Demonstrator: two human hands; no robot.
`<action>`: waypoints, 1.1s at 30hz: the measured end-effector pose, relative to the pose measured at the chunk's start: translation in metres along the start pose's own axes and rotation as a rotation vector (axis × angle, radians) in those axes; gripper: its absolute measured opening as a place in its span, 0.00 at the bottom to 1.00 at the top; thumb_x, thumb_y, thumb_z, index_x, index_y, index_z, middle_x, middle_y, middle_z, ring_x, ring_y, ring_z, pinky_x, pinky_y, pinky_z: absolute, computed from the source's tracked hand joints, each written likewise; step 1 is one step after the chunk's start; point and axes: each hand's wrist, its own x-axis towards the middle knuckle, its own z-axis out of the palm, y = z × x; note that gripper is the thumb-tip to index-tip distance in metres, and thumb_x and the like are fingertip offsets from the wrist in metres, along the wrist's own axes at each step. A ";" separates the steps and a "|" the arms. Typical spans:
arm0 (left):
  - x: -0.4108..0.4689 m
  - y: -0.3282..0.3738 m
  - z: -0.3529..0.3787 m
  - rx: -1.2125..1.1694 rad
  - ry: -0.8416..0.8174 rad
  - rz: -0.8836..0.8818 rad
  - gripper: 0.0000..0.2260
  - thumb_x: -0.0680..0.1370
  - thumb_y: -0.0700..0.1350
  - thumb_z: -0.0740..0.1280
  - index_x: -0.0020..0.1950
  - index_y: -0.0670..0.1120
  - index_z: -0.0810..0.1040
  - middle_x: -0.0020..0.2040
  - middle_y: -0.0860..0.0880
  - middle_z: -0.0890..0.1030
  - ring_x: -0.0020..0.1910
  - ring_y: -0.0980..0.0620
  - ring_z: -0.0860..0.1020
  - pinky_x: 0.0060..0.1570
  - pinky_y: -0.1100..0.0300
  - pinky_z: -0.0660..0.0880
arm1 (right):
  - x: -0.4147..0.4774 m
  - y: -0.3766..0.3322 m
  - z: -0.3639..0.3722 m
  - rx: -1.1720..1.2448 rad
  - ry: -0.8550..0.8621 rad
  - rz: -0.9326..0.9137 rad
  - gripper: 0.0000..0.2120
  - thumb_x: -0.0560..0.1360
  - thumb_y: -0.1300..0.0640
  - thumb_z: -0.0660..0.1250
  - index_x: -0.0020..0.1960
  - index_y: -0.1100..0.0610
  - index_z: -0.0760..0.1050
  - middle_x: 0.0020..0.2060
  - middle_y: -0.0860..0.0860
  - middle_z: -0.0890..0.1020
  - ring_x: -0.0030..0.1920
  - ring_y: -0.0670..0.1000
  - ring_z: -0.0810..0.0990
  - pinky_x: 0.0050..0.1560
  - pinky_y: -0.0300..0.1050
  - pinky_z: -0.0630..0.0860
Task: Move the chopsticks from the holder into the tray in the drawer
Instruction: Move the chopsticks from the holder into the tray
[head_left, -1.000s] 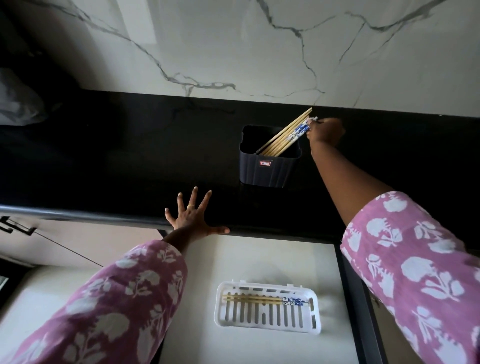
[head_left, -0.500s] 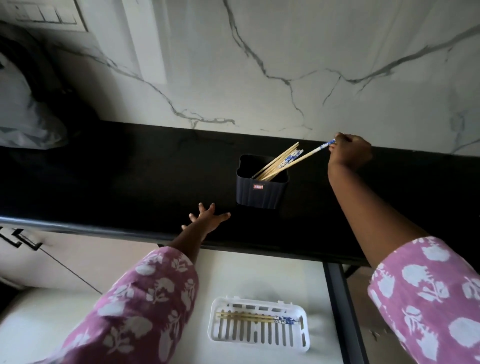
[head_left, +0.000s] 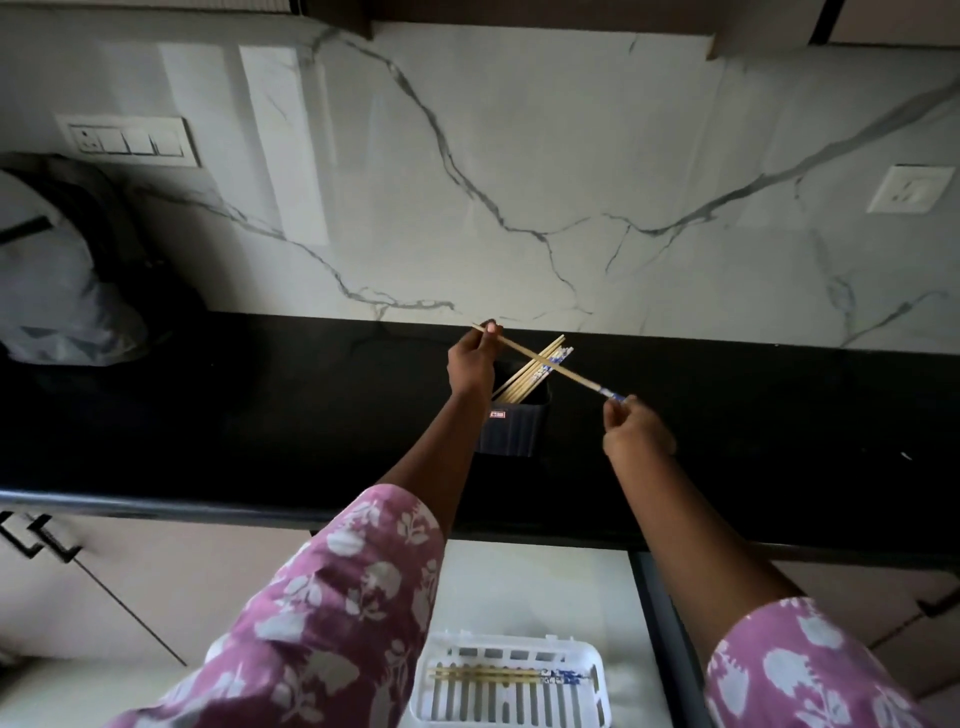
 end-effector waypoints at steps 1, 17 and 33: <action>-0.001 0.004 0.002 -0.022 0.001 0.011 0.09 0.79 0.45 0.64 0.51 0.42 0.80 0.46 0.48 0.82 0.53 0.49 0.79 0.59 0.57 0.72 | 0.001 0.008 -0.007 -0.132 -0.082 -0.010 0.09 0.77 0.57 0.64 0.39 0.59 0.72 0.37 0.51 0.76 0.29 0.46 0.76 0.30 0.31 0.77; -0.020 0.032 0.007 0.216 -0.291 0.144 0.11 0.78 0.32 0.59 0.38 0.41 0.75 0.41 0.42 0.79 0.46 0.42 0.80 0.53 0.49 0.78 | -0.029 0.043 -0.014 -1.206 -0.590 -0.778 0.12 0.73 0.58 0.70 0.54 0.63 0.81 0.51 0.57 0.85 0.52 0.53 0.83 0.53 0.36 0.71; -0.017 -0.085 -0.086 0.829 -0.139 -0.201 0.23 0.79 0.61 0.54 0.67 0.49 0.73 0.66 0.42 0.74 0.66 0.41 0.69 0.63 0.52 0.66 | -0.011 0.100 -0.063 -1.422 -0.883 -0.429 0.07 0.69 0.62 0.74 0.46 0.63 0.83 0.35 0.57 0.84 0.37 0.49 0.80 0.45 0.43 0.76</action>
